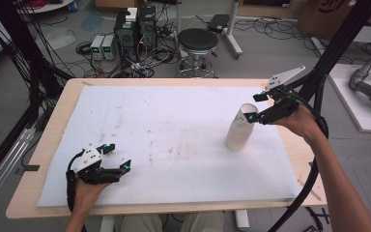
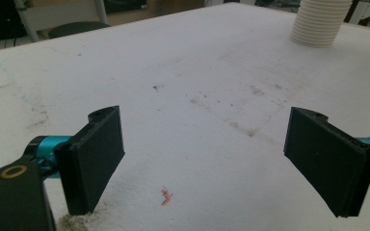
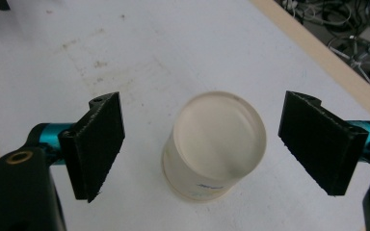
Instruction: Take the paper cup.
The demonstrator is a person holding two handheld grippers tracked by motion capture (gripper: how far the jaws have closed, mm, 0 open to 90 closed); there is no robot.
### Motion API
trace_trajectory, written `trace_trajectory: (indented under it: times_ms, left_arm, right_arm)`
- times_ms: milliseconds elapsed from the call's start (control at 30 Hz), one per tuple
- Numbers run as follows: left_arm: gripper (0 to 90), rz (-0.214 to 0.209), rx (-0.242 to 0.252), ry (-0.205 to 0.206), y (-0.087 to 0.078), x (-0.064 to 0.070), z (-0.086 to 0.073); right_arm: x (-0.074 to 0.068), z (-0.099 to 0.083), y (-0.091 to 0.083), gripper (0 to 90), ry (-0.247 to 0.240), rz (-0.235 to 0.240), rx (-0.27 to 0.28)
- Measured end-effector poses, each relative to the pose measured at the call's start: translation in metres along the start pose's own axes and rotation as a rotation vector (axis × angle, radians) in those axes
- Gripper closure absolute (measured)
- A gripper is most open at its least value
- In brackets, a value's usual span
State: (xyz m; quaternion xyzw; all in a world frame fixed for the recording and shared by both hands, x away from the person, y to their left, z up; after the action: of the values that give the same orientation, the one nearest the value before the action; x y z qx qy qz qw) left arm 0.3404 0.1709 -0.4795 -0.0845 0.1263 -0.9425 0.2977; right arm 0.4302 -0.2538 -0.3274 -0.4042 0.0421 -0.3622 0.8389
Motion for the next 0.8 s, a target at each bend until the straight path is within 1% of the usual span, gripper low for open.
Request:
trace_trajectory:
  times_ms: [100,133,167,267,333,500,567,633,667,733,800]
  left_arm:
    - [13.8,0.0,-0.001,0.0,0.0,0.0,0.0]
    - [13.8,-0.001,-0.001,-0.001,0.0,0.0,0.0]
    - [13.8,-0.001,-0.001,-0.002,0.0,0.0,0.0]
    - [13.8,0.0,0.0,-0.003,0.0,0.0,0.0]
    - [13.8,0.001,-0.004,-0.003,0.0,0.0,0.0]
    - [13.8,0.0,-0.004,0.0,0.001,0.0,0.0]
    - [13.8,0.0,-0.004,0.0,0.001,0.0,0.0]
    - [13.8,0.0,-0.004,0.0,0.001,0.0,0.0]
    - [13.8,0.001,-0.004,-0.001,0.001,0.0,0.0]
    - [13.8,0.004,-0.004,-0.003,0.001,0.0,0.0]
    - [13.8,0.004,-0.006,0.0,0.001,0.0,0.0]
  right_arm:
    - [0.002,-0.003,0.004,16.7,-0.002,0.005,-0.025]
    - [0.002,-0.003,0.004,16.7,-0.002,0.005,-0.025]
    - [0.003,-0.004,0.007,16.7,0.0,0.006,-0.042]
    - [0.005,-0.006,0.01,16.7,-0.01,0.006,-0.067]
    - [0.004,-0.007,0.012,16.7,-0.006,0.006,-0.078]
    - [0.004,-0.008,0.015,17.3,-0.016,0.008,-0.096]
    - [0.003,-0.009,0.016,22.3,-0.015,0.013,-0.103]
    - [0.003,-0.009,0.017,22.6,-0.017,0.018,-0.11]
    - [0.003,-0.009,0.017,22.6,-0.021,0.015,-0.112]
    - [0.004,-0.01,0.018,22.8,-0.015,0.007,-0.12]
    - [0.005,-0.01,0.019,26.8,-0.012,0.001,-0.129]
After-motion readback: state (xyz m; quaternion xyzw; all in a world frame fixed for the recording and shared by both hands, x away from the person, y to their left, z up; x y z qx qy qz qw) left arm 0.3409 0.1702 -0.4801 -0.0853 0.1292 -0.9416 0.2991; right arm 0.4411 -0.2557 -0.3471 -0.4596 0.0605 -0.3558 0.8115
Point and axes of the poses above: each handheld gripper's, and its own axes: y roughly forward along the jaws, z roughly out of its top, x roughly to its right, the point moved 9 cm from there along y, roughly forward along the jaws, and after that the axes turned 13 degrees about -z, right-handed, at the moved point
